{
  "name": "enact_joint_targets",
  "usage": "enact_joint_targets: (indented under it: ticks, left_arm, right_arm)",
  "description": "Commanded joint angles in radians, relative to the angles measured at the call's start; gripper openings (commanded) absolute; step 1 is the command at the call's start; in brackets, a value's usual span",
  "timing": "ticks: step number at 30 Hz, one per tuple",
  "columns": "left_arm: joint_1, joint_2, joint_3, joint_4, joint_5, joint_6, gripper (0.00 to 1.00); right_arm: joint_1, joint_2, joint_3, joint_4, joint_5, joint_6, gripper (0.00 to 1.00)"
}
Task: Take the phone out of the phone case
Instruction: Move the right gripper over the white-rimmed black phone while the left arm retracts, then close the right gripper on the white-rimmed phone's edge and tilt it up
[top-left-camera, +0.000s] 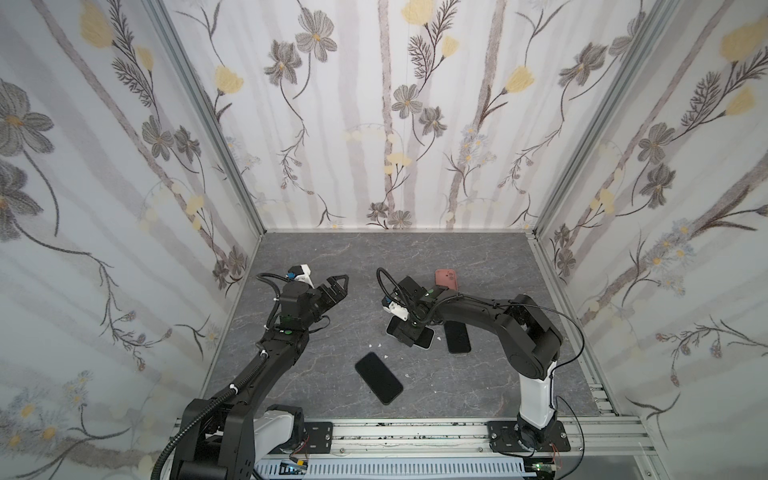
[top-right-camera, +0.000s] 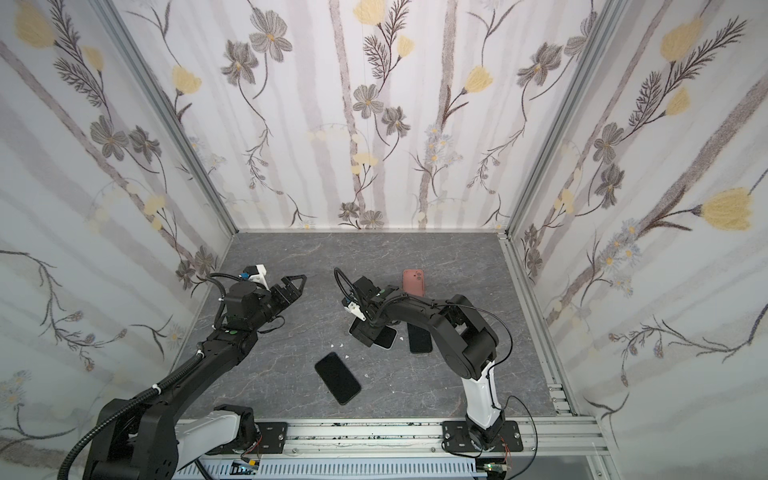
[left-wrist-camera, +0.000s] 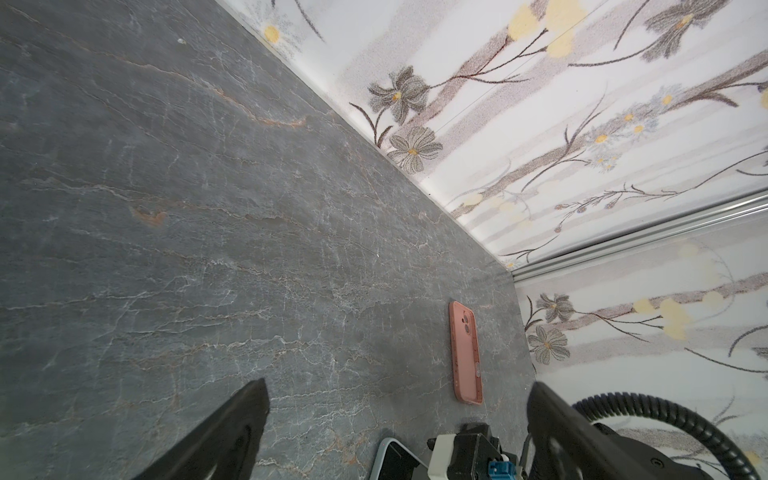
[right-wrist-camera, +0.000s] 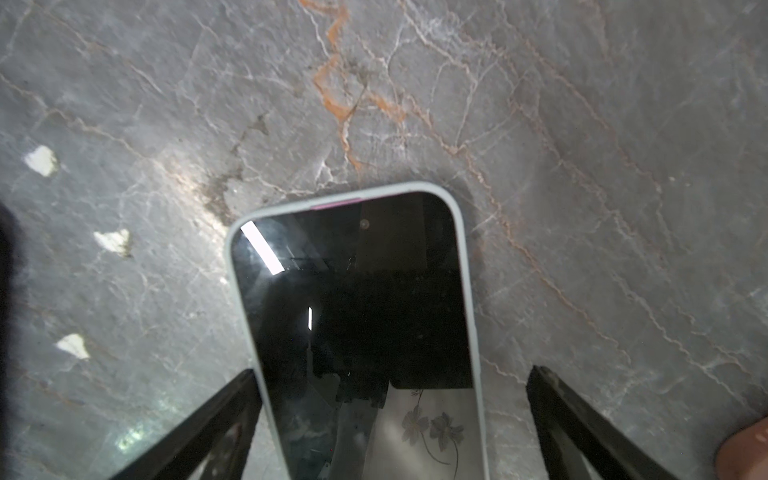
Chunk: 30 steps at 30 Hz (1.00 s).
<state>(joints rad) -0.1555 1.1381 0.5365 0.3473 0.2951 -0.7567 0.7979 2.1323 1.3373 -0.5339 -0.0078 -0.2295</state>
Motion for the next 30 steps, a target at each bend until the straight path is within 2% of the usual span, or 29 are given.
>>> enact_joint_targets:
  ticks: [1,9,23,30]
  left_arm:
    - [0.002,0.0,0.001,0.045,0.015,-0.003,1.0]
    - [0.002,-0.006,-0.004,0.045,0.012,-0.003,1.0]
    - [0.002,0.017,0.012,0.045,0.012,0.007,1.0]
    - [0.002,0.021,0.011,0.047,0.007,0.013,1.0]
  right_arm:
    - [-0.002,0.013,0.01,-0.011,0.01,-0.017,1.0]
    - [-0.009,0.054,0.043,-0.066,-0.003,-0.018,0.99]
    - [-0.009,0.063,0.042,-0.114,0.019,0.022,0.83]
    - [-0.009,0.054,0.04,-0.119,-0.01,0.079,0.74]
